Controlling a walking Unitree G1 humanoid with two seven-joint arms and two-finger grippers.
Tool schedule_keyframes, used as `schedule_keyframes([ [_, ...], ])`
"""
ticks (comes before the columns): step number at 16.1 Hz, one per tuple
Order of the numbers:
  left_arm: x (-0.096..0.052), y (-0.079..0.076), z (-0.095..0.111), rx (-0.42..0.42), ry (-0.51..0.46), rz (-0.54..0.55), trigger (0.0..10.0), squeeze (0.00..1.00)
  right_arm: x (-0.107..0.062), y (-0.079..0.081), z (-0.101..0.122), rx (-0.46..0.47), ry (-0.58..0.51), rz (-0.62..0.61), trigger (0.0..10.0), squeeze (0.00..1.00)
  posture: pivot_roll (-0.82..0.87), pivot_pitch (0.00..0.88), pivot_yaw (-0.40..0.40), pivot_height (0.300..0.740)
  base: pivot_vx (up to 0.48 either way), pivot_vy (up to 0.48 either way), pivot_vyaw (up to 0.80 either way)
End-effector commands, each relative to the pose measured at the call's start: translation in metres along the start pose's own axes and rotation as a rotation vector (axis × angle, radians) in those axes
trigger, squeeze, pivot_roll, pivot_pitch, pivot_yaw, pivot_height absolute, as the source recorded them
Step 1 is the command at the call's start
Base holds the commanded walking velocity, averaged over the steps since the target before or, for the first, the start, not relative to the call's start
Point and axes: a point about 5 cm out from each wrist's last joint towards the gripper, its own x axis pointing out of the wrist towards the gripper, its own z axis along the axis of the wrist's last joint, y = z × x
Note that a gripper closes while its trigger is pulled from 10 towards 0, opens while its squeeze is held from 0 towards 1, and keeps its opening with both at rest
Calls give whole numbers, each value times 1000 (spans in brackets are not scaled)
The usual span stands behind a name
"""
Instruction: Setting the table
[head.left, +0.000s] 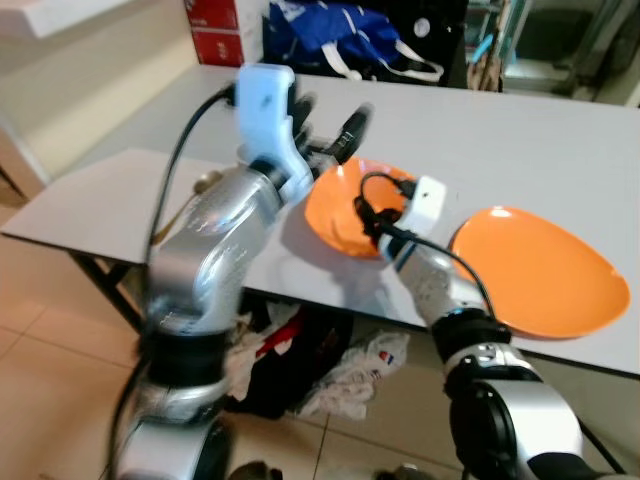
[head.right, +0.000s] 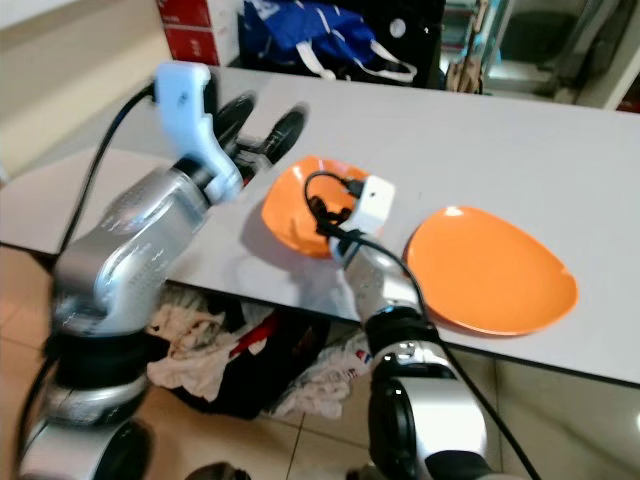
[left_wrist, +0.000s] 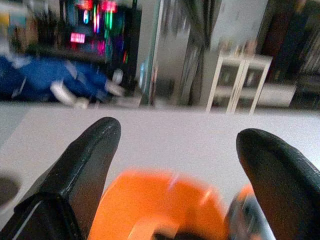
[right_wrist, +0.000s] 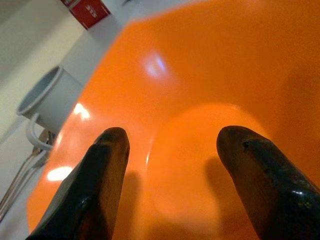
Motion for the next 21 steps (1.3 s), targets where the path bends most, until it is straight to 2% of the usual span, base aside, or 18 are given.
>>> schedule_keyframes([
  [1,-5,2,-10,17,54,-4,10000,0,2,5,2,6,3,12,10000,0,4,0,38,728,0,0,0],
  [3,-31,22,-43,105,167,47,10000,0,4,12,0,-10,10,39,10000,0,18,0,34,728,0,0,0],
  [4,-38,25,-47,96,178,64,10000,0,4,12,0,-26,11,41,10000,0,23,0,32,728,0,0,0],
  [7,-40,29,-43,112,161,101,10000,0,4,11,2,-58,-2,37,10000,0,22,0,23,728,0,0,0],
  [8,-38,28,-41,127,140,103,10000,0,3,13,8,-141,-45,46,10000,0,16,0,22,728,0,0,0],
  [11,-37,18,-43,164,116,75,10000,0,0,20,19,-309,-141,84,10000,0,-2,0,18,728,0,0,0],
  [15,-34,11,-42,132,90,75,10000,0,-3,24,26,-392,-205,105,10000,0,-8,0,19,728,0,0,0],
  [16,-33,4,-40,93,57,49,10000,0,-7,26,39,-441,-288,85,10000,0,-9,0,20,728,0,0,0],
  [17,-39,-10,-47,96,75,-31,10000,0,-12,20,54,-530,-383,6,10000,0,-11,0,23,728,0,0,0],
  [19,-53,-25,-63,97,115,-128,10000,0,-23,7,75,-695,-527,-141,10000,0,-15,0,30,728,0,0,0],
  [21,-61,-24,-72,132,129,-132,10000,0,-27,-1,81,-740,-556,-193,10000,0,-16,0,34,728,0,0,0],
])
